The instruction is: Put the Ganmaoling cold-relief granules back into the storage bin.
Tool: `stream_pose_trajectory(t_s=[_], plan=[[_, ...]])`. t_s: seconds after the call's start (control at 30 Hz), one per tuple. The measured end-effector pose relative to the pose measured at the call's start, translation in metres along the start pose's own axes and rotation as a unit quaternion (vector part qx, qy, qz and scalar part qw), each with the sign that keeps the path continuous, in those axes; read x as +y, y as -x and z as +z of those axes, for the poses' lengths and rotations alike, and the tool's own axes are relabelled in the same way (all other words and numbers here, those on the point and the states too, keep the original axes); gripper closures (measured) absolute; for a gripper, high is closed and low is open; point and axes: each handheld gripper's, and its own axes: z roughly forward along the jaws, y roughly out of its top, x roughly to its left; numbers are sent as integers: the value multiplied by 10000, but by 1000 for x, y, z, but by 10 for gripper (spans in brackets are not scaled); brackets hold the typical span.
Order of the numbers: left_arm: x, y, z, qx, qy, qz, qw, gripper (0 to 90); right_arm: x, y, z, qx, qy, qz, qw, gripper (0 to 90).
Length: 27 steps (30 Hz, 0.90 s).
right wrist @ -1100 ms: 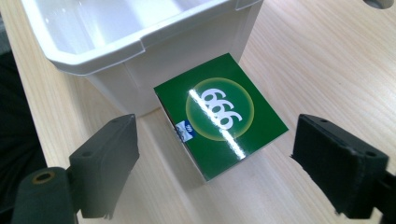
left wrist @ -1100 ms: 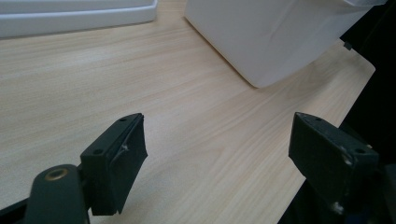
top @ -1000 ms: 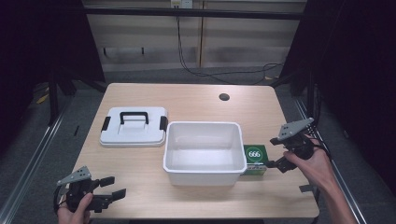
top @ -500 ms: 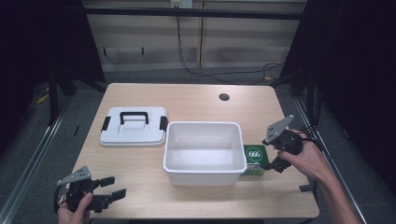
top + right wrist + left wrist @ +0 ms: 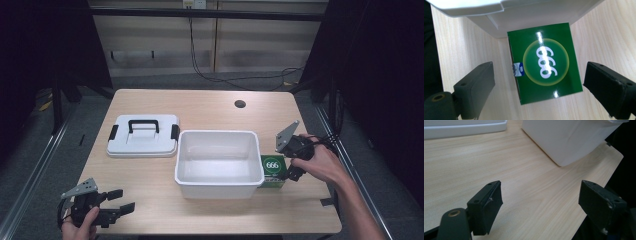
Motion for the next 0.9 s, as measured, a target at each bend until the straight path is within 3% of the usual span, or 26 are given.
stream_pose_trajectory(t_s=[0.03, 0.3, 0.47, 0.57, 0.63, 0.67, 0.87, 0.9], plan=[[0, 0, 0, 5, -15, -3, 10000, 189, 1, 0, 2, 81, -54, 4, 10000, 88], [0, 0, 1, -42, -35, 45, 10000, 184, 6, 7, 10, 49, -230, -115, 9997, 88], [0, 0, 1, -73, -57, 33, 10000, 184, 8, 11, 18, 137, -543, -169, 9983, 88], [0, 0, 2, -56, -79, 33, 9999, 184, 9, 15, 21, 155, -540, -255, 9981, 88], [0, 1, 2, -70, -86, 42, 9999, 184, 10, 15, 22, 184, -617, -183, 9978, 88], [0, 1, 2, -66, -82, 32, 9999, 184, 11, 17, 24, 209, -604, -274, 9976, 88], [0, 0, 2, -73, -91, 29, 9999, 184, 15, 17, 31, 340, -930, -415, 9942, 88], [0, 0, 2, -88, -100, 37, 9999, 184, 16, 16, 32, 377, -1022, -320, 9935, 88]])
